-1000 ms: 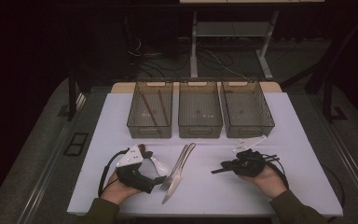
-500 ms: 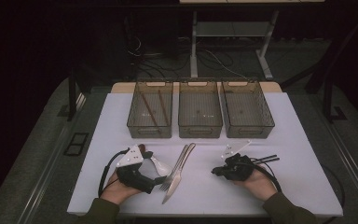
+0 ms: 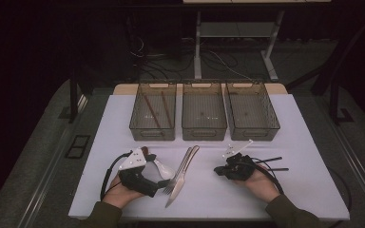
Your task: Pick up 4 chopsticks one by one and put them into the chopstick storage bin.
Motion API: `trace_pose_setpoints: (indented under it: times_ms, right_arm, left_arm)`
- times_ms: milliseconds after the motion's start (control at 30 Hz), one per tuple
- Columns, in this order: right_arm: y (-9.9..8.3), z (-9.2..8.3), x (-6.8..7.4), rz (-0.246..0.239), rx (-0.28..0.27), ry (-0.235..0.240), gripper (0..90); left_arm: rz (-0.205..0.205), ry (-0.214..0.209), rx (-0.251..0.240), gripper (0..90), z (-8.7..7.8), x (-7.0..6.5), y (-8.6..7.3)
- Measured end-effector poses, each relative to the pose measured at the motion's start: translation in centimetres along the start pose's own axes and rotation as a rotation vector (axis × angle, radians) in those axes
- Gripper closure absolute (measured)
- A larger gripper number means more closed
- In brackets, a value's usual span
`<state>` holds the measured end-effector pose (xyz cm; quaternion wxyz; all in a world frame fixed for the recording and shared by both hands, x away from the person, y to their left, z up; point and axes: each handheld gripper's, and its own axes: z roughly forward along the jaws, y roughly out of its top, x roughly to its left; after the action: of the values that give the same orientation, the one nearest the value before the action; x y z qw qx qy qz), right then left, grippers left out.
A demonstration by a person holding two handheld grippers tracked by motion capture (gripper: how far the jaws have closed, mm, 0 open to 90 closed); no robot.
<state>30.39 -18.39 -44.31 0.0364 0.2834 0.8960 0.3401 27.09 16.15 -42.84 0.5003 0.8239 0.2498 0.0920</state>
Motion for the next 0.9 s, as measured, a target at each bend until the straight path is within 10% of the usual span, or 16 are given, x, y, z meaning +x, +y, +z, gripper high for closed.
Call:
trace_pose_setpoints:
  times_ms: [900]
  right_arm:
    - [0.6, -1.0, -2.0, 0.037, -0.051, -0.012, 89.5]
  left_arm:
    - [0.003, -0.003, 0.004, 0.0, 0.0, -0.1, 0.0]
